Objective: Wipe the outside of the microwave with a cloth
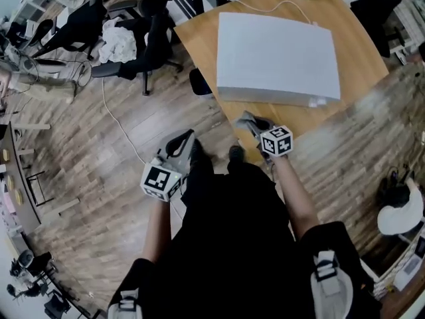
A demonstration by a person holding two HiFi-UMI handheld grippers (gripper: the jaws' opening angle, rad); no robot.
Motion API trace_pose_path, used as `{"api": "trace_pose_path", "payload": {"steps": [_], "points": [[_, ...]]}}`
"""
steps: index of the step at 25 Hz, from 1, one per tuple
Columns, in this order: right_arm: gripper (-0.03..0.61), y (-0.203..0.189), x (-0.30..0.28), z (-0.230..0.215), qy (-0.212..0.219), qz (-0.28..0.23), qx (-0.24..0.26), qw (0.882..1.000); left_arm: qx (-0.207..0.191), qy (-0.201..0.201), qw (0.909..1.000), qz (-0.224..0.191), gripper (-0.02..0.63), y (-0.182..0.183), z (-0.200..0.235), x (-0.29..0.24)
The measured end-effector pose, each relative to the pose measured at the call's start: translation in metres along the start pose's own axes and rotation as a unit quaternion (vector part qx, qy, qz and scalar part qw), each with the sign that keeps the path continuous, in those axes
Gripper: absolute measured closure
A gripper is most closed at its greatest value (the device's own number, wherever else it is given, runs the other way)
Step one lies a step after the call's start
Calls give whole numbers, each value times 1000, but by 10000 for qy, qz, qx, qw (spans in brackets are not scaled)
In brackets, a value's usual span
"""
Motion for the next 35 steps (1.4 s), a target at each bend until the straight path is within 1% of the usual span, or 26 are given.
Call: {"api": "trace_pose_path", "payload": {"steps": [3, 6, 10, 12, 15, 18, 20, 24, 27, 31, 35], "points": [[563, 5, 36, -4, -133, -204, 113, 9996, -110, -197, 9997, -96, 612, 4, -19, -15], [563, 18, 73, -5, -249, -552, 170, 9980, -131, -378, 9991, -111, 612, 6, -35, -28], [563, 37, 118, -5, -402, -994, 477, 9931, -232, -575, 9981, 15, 612, 8, -52, -43], [563, 44, 138, -3, -484, -1144, 644, 9902, -306, -716, 9970, -32, 612, 12, -61, -50], [563, 48, 165, -3, -634, -1204, 932, 9863, -391, -851, 9956, -66, 612, 18, -75, -60], [563, 51, 185, 2, -692, -1242, 1315, 9811, -455, -924, 9947, -11, 612, 24, -86, -67], [563, 52, 195, 5, -723, -1232, 1562, 9773, -516, -996, 9937, -50, 612, 28, -90, -72], [563, 56, 211, 5, -760, -1316, 1843, 9711, -608, -1090, 9922, -21, 612, 32, -97, -83], [563, 65, 222, 6, -838, -1246, 1726, 9735, -677, -1182, 9907, 1, 612, 35, -101, -91], [563, 67, 230, 3, -813, -1443, 1867, 9683, -661, -1302, 9893, 56, 612, 37, -110, -103], [563, 67, 233, -1, -845, -1275, 1693, 9736, -764, -1434, 9867, -23, 612, 45, -118, -113]]}}
Point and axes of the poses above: the fingertips, and each gripper's own axes: x backward along the fingers, z to its left, y out of its top, the point moved 5 cm from there along x, backward along the fingers, and after that the axes turned 8 degrees about x, right-handed, at the moved point
